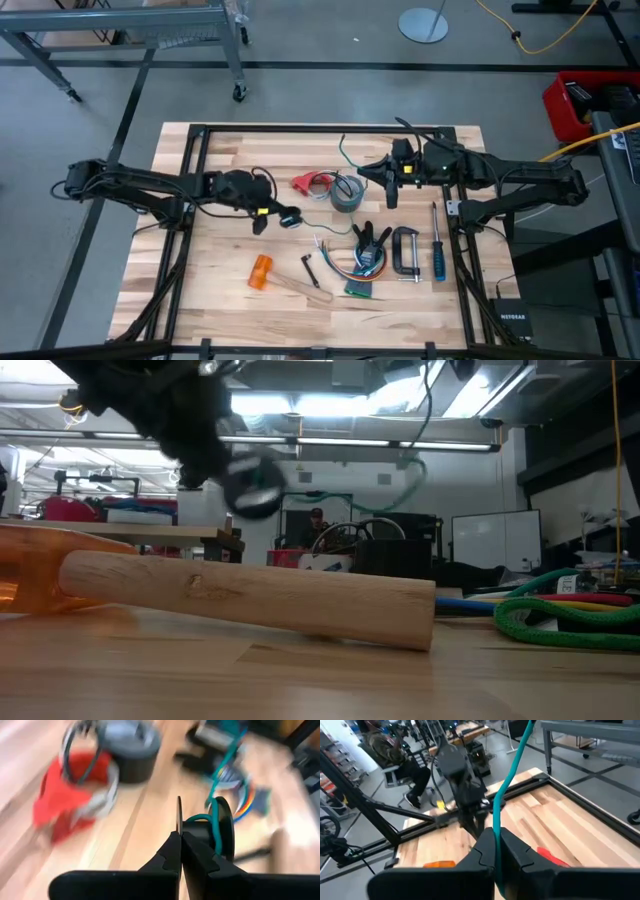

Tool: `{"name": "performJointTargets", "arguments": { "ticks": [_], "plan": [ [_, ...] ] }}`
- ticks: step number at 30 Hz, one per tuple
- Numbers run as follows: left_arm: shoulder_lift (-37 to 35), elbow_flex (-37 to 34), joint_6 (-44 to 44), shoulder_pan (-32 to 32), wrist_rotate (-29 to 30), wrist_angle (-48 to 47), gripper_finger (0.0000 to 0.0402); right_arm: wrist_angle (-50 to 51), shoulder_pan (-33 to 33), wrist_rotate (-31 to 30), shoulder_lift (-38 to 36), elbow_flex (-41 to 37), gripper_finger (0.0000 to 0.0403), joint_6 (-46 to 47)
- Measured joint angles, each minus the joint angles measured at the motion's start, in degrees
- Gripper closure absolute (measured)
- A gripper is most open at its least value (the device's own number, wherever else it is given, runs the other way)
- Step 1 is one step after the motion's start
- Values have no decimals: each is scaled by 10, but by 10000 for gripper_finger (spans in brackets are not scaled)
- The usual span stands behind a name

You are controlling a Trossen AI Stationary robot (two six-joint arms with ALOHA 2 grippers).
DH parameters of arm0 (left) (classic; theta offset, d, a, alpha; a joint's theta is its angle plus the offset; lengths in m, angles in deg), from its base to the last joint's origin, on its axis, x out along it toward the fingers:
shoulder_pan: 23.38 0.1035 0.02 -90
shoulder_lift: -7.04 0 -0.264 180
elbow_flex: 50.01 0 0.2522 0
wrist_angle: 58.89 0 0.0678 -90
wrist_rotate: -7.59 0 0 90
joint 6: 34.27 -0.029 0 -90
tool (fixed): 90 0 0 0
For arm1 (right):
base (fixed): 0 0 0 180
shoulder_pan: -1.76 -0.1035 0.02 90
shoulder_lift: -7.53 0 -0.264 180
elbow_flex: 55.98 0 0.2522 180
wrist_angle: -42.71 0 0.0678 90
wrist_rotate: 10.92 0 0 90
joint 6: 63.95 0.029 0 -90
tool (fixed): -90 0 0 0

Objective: Coil cords
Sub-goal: Uncoil the blue wire from the spool

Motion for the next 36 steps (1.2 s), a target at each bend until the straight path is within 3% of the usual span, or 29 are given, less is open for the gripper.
{"name": "performJointTargets", "arguments": {
  "ticks": [6, 11, 17, 22, 30, 33, 36],
  "plan": [
    [0, 0, 52, -4, 102, -96, 401, -28, 0, 5, 0, 0, 396, 0],
    [1, 0, 163, -3, 280, -141, 401, -52, 0, 27, 0, 0, 396, 0],
    [1, 0, 240, -2, 459, -128, 401, -69, 0, 68, 0, 0, 396, 6],
    [1, 0, 248, -2, 577, -97, 401, -68, 0, 91, 0, 0, 396, 7],
    [1, 0, 184, -2, 690, 30, 401, -35, 0, 91, 0, 0, 396, 7],
    [1, 0, 121, -2, 674, 104, 401, -4, 0, 82, 0, 0, 396, 7],
    [1, 0, 56, -3, 600, 157, 401, 29, 0, 43, 0, 0, 396, 6]
  ]
}}
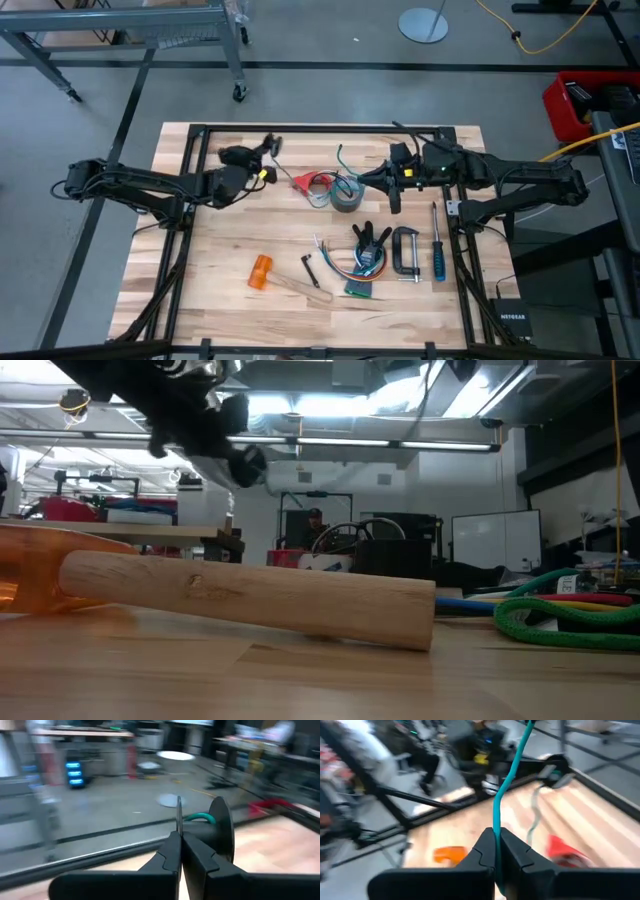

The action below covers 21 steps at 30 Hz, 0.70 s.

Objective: Coil cords
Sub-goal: Uncoil the blue wire from the spool

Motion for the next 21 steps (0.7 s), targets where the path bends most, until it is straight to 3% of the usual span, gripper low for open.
{"name": "performJointTargets", "arguments": {
  "ticks": [9, 21],
  "plan": [
    [0, 0, -65, -25, -262, 22, 401, 99, 0, -146, -13, 0, 396, -18],
    [0, 0, -145, -73, -574, 23, 401, 103, 0, -163, -118, 0, 396, -28]
  ]
}}
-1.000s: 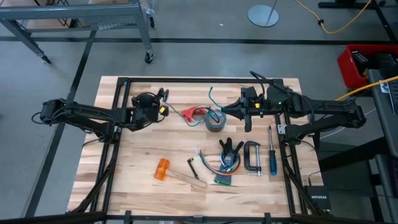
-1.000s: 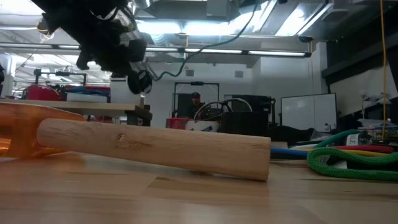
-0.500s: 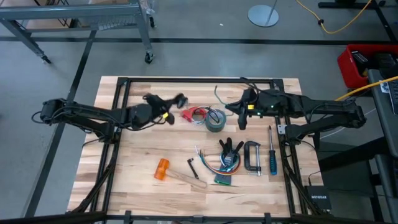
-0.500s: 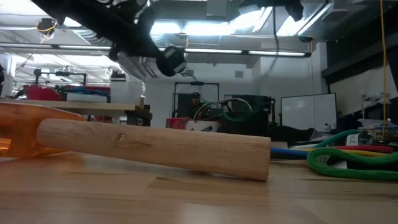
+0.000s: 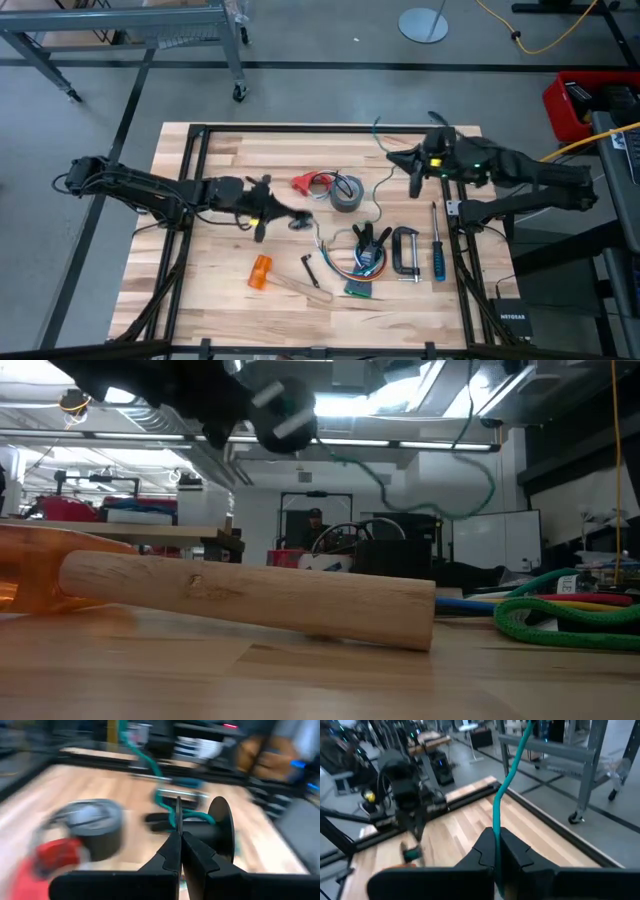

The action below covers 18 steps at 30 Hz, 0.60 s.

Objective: Coil cords
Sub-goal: Uncoil the blue wire from the spool, then coil the blue wire onto the spool

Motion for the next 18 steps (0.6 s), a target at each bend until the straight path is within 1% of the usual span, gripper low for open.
{"name": "performJointTargets", "arguments": {
  "ticks": [2, 3, 7, 9, 13, 18],
  "plan": [
    [0, 0, -15, -9, -31, 0, 401, 0, 0, 3, -17, 0, 396, 0],
    [0, 0, -20, -14, -38, 1, 401, 0, 0, 6, -25, 0, 394, 0],
    [0, 0, -33, -27, -40, 1, 401, -3, 0, 16, -42, 0, 367, 1],
    [0, 0, -33, -29, -53, 0, 401, -2, 0, 16, -49, 0, 353, 0],
    [0, 0, -30, -35, -93, -1, 401, -11, 0, 16, -60, 0, 335, -1],
    [0, 0, 3, -36, -142, -5, 401, -55, 0, 18, -63, 0, 331, -3]
  ]
}}
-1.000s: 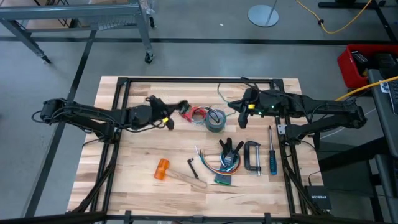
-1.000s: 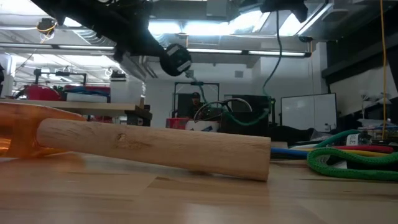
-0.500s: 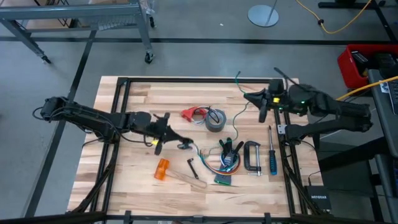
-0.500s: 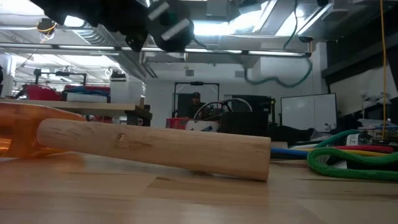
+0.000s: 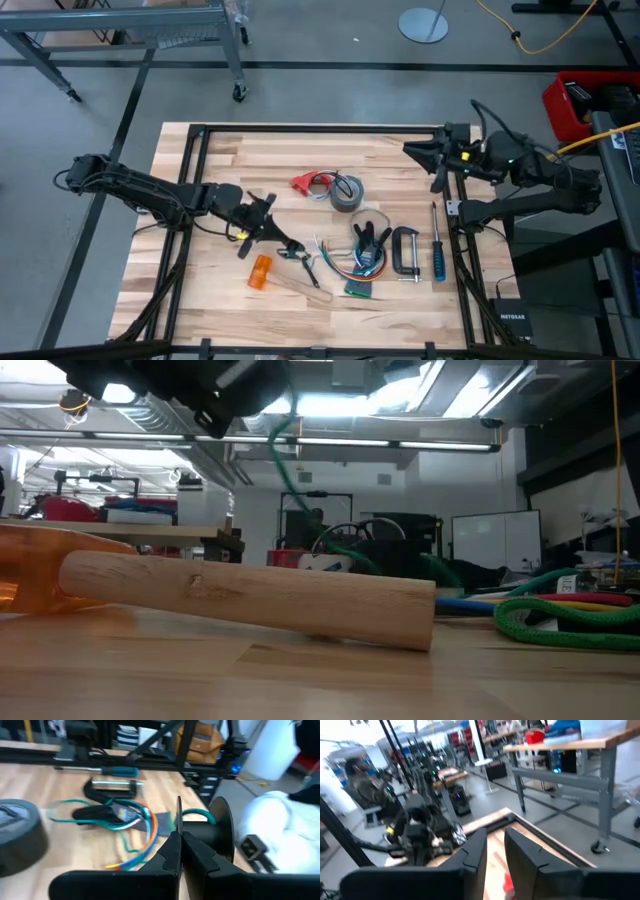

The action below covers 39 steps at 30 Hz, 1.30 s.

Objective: Coil cords
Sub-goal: Coil the blue wire onto the spool

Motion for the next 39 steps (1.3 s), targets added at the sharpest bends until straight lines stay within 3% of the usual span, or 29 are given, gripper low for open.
{"name": "performJointTargets", "arguments": {
  "ticks": [5, 13, 19, 24, 29, 39],
  "plan": [
    [0, 0, 33, 6, -65, -12, 401, -40, 0, 57, 2, 0, 330, 15],
    [0, 0, 38, 14, -137, -6, 401, -38, 0, 270, 79, 0, 329, 65],
    [0, 0, -5, 14, -209, -5, 401, -39, 0, 309, 165, 0, 329, 78],
    [0, 0, -38, 12, -211, 37, 402, -43, 0, 327, 240, 0, 329, 77],
    [0, 0, -63, 13, -211, 66, 401, -53, 0, 386, 304, 0, 329, 75],
    [0, 0, -16, 14, -170, 50, 402, -160, 0, 452, 384, 0, 329, 61]
  ]
}}
